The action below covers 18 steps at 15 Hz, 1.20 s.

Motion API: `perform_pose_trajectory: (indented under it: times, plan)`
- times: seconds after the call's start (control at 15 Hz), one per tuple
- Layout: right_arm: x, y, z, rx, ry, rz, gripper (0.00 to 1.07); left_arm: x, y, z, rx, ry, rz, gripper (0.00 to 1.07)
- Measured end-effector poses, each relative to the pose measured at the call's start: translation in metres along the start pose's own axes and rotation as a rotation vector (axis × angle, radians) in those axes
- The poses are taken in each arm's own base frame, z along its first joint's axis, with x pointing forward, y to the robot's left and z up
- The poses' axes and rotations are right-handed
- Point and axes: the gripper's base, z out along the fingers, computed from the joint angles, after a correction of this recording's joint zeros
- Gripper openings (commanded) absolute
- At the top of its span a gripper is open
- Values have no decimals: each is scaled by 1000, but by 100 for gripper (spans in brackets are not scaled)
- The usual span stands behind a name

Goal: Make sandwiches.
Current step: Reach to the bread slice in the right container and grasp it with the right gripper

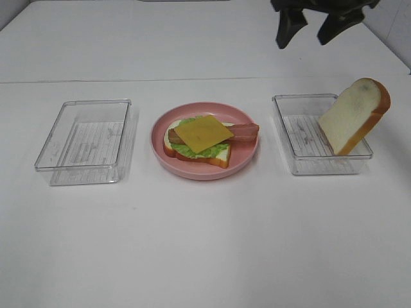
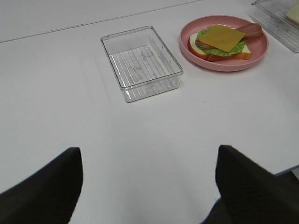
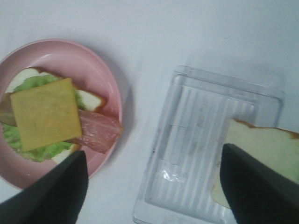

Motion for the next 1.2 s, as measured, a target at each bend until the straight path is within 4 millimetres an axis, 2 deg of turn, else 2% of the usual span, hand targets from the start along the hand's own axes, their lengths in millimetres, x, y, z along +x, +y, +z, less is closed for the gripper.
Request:
perform_pose_trajectory:
  times: [0.13, 0.27, 0.33, 0.53, 0.73, 0.8, 0.87, 1.13, 1.2]
  plan:
    - [0, -25, -9, 18, -4, 64, 69, 0, 0, 0, 0, 0, 0, 74]
    - [5, -61, -16, 18, 18, 158, 69, 0, 0, 0, 0, 0, 0, 74]
    - [9, -89, -21, 7, 25, 233, 71, 0, 0, 0, 0, 0, 0, 74]
    - [18, -133, -17, -58, 44, 335, 76, 0, 0, 0, 0, 0, 0, 74]
    - [22, -154, 1, -142, 74, 367, 76, 0, 0, 0, 0, 0, 0, 74]
    - [23, -157, 13, -164, 94, 369, 76, 0, 0, 0, 0, 0, 0, 74]
    - [24, -161, 36, -198, 136, 379, 76, 0, 0, 0, 0, 0, 0, 74]
    - [29, -166, 66, -226, 195, 408, 75, 0, 0, 0, 0, 0, 0, 74]
    - [30, -167, 71, -228, 204, 412, 70, 0, 0, 0, 0, 0, 0, 74]
